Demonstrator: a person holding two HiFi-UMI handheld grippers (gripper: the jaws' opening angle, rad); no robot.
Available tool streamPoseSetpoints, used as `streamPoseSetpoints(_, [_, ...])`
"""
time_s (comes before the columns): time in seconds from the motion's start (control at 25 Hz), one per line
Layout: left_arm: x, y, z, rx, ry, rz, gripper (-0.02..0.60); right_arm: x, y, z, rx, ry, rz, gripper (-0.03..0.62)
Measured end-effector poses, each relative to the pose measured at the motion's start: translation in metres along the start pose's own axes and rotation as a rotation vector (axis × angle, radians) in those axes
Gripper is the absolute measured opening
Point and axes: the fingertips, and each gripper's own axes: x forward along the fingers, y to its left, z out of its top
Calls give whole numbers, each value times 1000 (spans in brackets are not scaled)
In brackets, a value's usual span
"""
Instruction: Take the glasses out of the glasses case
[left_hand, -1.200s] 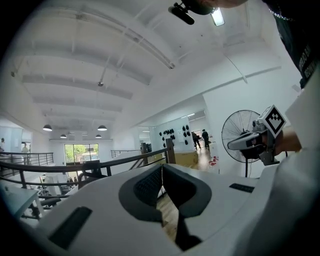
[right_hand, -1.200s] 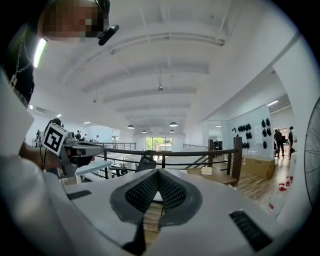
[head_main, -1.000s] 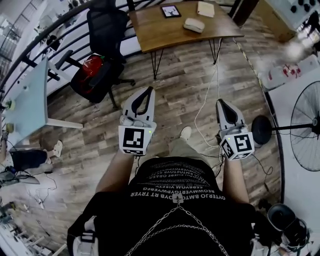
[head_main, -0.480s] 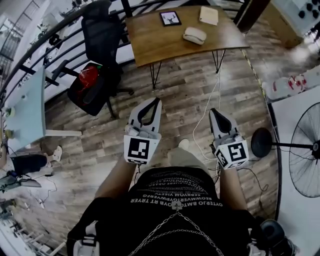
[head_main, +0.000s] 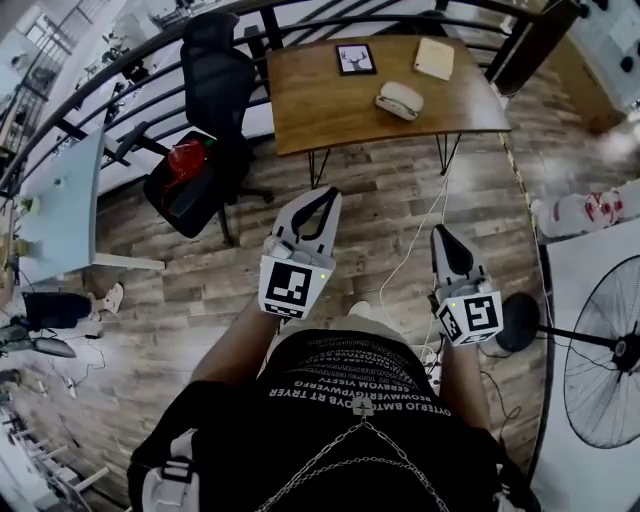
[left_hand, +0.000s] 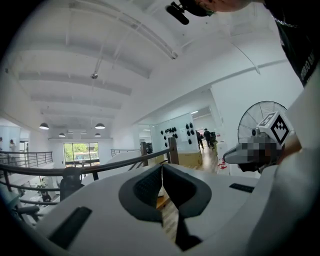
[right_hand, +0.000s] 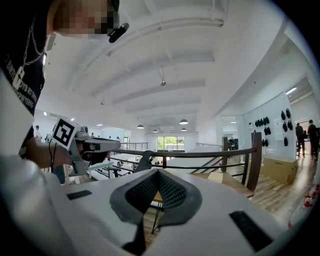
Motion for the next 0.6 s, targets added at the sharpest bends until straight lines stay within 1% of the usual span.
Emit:
streamPoseSetpoints(0.16, [19,1,5,-5,-6,37,29,1,-28,15,-38,-25,5,15])
streamPoseSetpoints(0.32, [24,-1,0,-6,11,57,29,0,-52,19,-40,-34,-2,15])
streamPoseSetpoints(0.6, [16,1,-14,-21,45,83,29,7,-49,12,-33,-17,26,15])
